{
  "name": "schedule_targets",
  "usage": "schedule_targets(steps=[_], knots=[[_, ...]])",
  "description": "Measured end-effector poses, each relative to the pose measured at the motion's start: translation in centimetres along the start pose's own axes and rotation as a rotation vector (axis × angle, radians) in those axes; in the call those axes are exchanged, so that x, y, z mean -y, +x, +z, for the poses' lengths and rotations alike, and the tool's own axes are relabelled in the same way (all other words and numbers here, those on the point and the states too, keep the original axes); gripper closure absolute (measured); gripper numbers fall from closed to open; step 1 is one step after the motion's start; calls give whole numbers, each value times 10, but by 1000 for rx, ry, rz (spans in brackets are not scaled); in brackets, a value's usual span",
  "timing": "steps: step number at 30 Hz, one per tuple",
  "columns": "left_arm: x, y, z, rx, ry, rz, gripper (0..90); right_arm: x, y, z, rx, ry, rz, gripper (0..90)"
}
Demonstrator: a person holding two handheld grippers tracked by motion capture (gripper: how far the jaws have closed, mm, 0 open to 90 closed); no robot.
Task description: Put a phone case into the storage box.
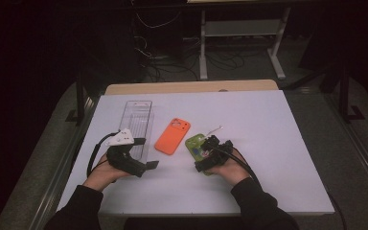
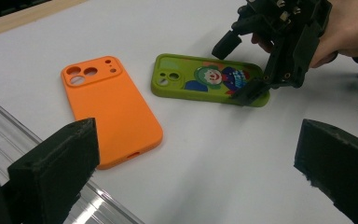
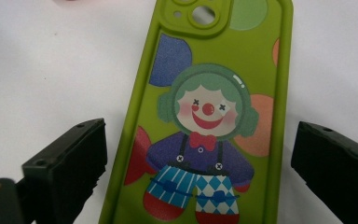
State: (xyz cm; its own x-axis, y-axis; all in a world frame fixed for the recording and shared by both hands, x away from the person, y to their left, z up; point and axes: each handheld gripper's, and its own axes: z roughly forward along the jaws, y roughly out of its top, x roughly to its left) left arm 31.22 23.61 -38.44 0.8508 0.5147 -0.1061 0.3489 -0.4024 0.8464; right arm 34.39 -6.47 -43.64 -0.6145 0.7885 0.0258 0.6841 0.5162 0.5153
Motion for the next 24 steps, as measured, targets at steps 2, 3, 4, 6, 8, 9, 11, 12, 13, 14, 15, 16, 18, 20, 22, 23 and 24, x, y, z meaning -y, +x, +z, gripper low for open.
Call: schedule_targets(steps=[2, 3, 4, 6, 8, 9, 11, 12, 13, 14, 15, 16, 18, 20, 22, 23, 24], knots=[[0, 0, 0, 0, 1, 1, 0, 0, 0, 0, 2, -2, -4, 50], [0, 0, 0, 0, 1, 1, 0, 1, 0, 0, 1, -1, -3, 56], [0, 0, 0, 0, 1, 0, 0, 1, 2, 0, 0, 12, 14, 62], [0, 0, 0, 0, 0, 0, 0, 1, 1, 0, 7, 13, 3, 79], [0, 0, 0, 1, 0, 0, 0, 2, 1, 0, 12, 11, -1, 102], [0, 0, 0, 1, 0, 0, 0, 2, 3, 0, 5, 25, 19, 103], [0, 0, 0, 1, 0, 0, 0, 2, 4, 1, 11, 34, 27, 104], [0, 0, 0, 1, 0, 0, 0, 3, 4, 2, 13, 30, 24, 104], [0, 0, 0, 0, 0, -1, 0, 3, 4, 2, 13, 25, 26, 105], [0, 0, 0, 0, -1, -2, 0, 4, 5, 1, 14, 27, 38, 106], [0, 0, 0, 0, -1, -2, 0, 4, 5, 1, 14, 27, 38, 106], [0, 0, 0, -1, 0, -2, 0, 4, 5, 1, 15, 22, 37, 106], [0, 0, 0, 1, 1, -1, 0, 7, 5, 1, 17, 8, 40, 112], [-1, 0, 0, 1, 7, 5, 0, 7, 5, 1, 16, 6, 41, 113], [-1, -1, 0, 1, 5, 4, 0, 7, 5, 1, 21, 8, 45, 117], [-1, -1, 0, 2, 4, 3, 0, 7, 6, 1, 22, 8, 49, 118], [-1, -1, 0, 1, 5, 6, 0, 7, 6, 1, 22, 7, 55, 118]])
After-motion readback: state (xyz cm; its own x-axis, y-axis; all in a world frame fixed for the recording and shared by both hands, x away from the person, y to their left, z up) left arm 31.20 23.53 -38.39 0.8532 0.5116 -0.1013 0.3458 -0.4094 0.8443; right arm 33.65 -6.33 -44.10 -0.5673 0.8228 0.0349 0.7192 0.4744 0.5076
